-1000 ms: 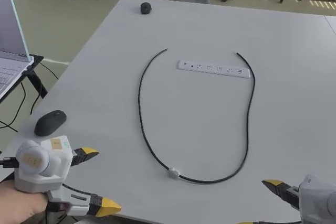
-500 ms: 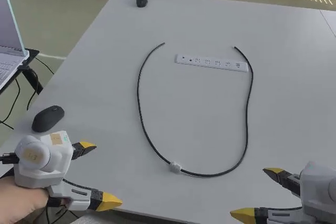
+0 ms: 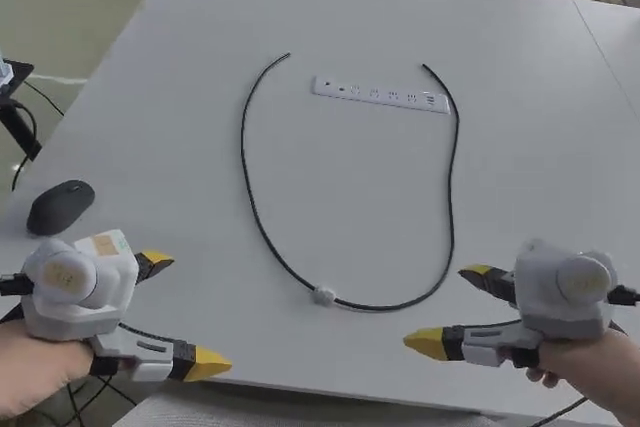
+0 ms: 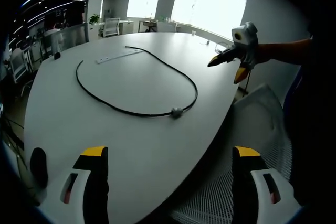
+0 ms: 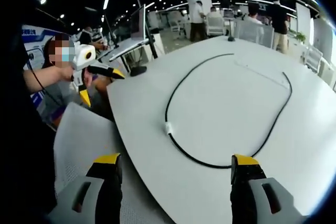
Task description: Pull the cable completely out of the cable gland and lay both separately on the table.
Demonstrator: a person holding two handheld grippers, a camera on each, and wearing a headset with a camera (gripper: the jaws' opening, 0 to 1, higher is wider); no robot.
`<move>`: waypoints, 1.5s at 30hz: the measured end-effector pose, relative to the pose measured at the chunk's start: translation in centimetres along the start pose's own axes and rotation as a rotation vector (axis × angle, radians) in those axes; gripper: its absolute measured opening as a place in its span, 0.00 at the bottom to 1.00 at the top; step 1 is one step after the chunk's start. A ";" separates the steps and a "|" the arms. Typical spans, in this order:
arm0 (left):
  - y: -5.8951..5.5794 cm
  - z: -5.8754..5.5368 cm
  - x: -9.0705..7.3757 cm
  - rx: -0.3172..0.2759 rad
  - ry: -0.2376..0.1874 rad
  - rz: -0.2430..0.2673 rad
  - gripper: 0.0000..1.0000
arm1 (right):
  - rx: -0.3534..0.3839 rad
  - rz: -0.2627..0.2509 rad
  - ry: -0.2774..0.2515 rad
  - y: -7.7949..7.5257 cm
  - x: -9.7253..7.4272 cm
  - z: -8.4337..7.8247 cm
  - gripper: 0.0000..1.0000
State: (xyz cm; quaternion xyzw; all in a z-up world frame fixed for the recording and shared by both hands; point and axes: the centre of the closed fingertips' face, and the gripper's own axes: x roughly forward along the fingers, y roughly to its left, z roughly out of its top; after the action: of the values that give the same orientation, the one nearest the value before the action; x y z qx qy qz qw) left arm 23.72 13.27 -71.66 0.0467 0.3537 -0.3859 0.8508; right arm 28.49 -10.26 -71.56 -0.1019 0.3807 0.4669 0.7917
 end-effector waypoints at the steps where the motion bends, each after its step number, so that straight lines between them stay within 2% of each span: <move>1: 0.1 0.0 0.1 -0.005 -0.003 -0.004 0.98 | -0.004 0.001 0.010 0.1 0.3 0.1 0.84; 4: 0.1 0.0 0.2 -0.009 -0.014 -0.025 0.98 | -0.027 0.005 0.032 0.2 1.6 0.6 0.82; 9: 0.1 -0.3 0.4 0.001 -0.004 -0.043 0.98 | -0.060 0.021 0.063 0.6 3.2 1.4 0.76; 14: -0.2 -0.2 0.4 0.006 -0.013 -0.067 0.98 | -0.096 0.045 0.134 0.8 4.9 1.3 0.70; 20: -0.4 -0.9 0.2 0.017 0.004 -0.089 0.96 | -0.105 0.060 0.167 0.9 6.8 1.8 0.62; 25: -0.1 -0.9 -0.1 0.013 0.004 -0.083 0.95 | -0.124 0.071 0.202 0.7 8.6 2.0 0.56; 34: -0.5 -1.0 0.0 0.018 0.007 -0.090 0.94 | -0.169 0.100 0.299 0.9 11.2 0.8 0.44; 39: -0.5 -1.1 -0.1 0.009 0.004 -0.089 0.94 | -0.186 0.112 0.327 1.1 12.5 0.7 0.40; 45: 0.2 -0.9 -0.3 0.010 0.003 -0.075 0.93 | -0.182 0.121 0.370 0.9 13.9 0.1 0.32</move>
State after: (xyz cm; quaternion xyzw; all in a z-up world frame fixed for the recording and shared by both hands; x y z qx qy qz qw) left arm 23.23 13.93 -72.11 0.0383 0.3548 -0.4192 0.8348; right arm 31.65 -0.52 -81.00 -0.2338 0.4812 0.5192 0.6665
